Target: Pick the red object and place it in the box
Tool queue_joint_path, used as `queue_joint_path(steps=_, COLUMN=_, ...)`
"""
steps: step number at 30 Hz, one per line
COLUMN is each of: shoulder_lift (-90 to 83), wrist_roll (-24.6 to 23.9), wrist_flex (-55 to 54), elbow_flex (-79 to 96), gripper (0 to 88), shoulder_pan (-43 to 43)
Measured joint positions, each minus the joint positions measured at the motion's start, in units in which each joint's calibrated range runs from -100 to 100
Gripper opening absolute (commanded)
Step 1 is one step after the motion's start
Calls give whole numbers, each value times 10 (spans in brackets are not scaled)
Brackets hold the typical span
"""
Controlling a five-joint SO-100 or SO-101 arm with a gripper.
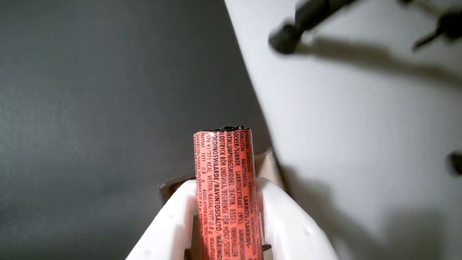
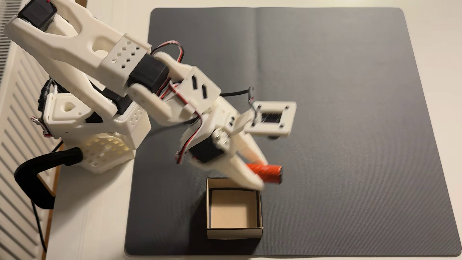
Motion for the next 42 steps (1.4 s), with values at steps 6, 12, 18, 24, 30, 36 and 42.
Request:
queue_joint_path(steps=6, shoulder_lift=-53, wrist_roll=1, wrist_flex=0, elbow_flex=61, gripper=69, shoulder_pan=2)
queue_joint_path(steps=12, shoulder_lift=-100, wrist_roll=2, wrist_flex=2, elbow_flex=80, gripper=69, shoulder_pan=0)
queue_joint_path(steps=18, shoulder_lift=-126, wrist_roll=2, wrist_flex=2, elbow_flex=95, gripper=71, shoulder_pan=1)
queue_joint_path(steps=24, shoulder_lift=-128, wrist_roll=2, wrist_flex=2, elbow_flex=96, gripper=141, shoulder_pan=11)
queue_joint_path(steps=30, shoulder_lift=-129, wrist_roll=2, wrist_flex=2, elbow_flex=96, gripper=185, shoulder_pan=14)
queue_joint_path(steps=36, shoulder_lift=-129, wrist_roll=2, wrist_flex=2, elbow_flex=96, gripper=195, shoulder_pan=10)
queue_joint_path(steps=42, shoulder_lift=-129, wrist_roll=-28, wrist_flex=2, elbow_flex=96, gripper=158, shoulder_pan=-15)
